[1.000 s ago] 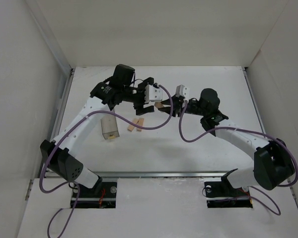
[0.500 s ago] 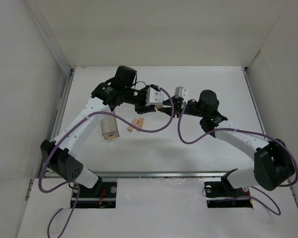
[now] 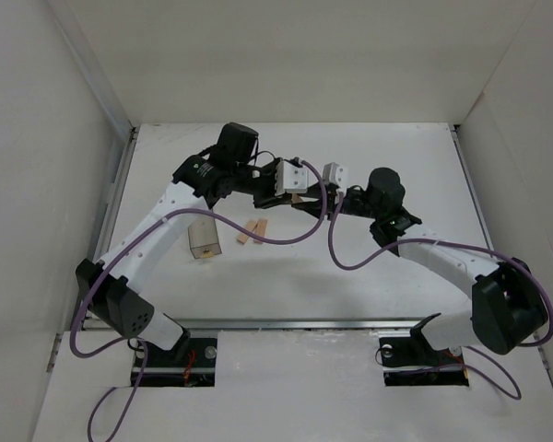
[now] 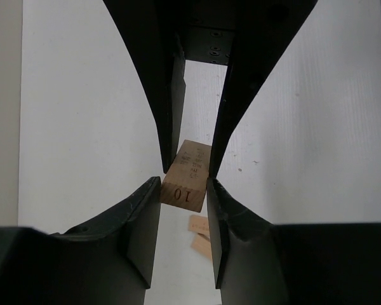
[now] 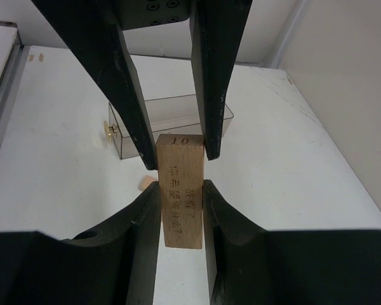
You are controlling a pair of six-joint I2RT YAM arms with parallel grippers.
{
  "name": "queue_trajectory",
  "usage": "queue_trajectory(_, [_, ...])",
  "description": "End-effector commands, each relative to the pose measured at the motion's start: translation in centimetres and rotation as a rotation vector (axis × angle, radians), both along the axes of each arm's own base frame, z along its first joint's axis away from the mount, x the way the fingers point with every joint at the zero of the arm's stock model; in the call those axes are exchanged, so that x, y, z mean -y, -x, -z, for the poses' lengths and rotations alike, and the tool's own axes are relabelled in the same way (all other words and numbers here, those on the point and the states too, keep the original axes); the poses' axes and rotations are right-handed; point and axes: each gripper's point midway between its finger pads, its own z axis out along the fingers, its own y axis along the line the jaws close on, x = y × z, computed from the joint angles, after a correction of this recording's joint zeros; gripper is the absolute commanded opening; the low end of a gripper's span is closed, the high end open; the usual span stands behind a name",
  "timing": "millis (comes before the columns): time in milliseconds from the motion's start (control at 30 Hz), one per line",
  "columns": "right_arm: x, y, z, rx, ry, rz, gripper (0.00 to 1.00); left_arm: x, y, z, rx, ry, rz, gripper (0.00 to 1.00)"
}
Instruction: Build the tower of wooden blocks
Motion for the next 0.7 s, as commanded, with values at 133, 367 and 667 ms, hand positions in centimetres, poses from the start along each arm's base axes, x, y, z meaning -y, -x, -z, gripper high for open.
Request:
queue_trajectory(133, [-0.3, 0.6, -3.0, 0.098, -0.04, -0.028, 0.0, 0.1, 0.0, -0.1, 0.017, -0.015, -0.026, 0.0])
queue_trajectory(367, [0.7, -1.4, -1.4, -0.044, -0.02, 0.103, 1.0, -1.3, -2.9, 2.6, 0.005, -0.156, -0.163, 0.0])
queue_trajectory(667, [8.1, 0.3, 0.5, -0.039, 0.012, 0.329, 1.0, -1.6, -5.7, 11.0, -0.035, -0.279, -0.239, 0.0])
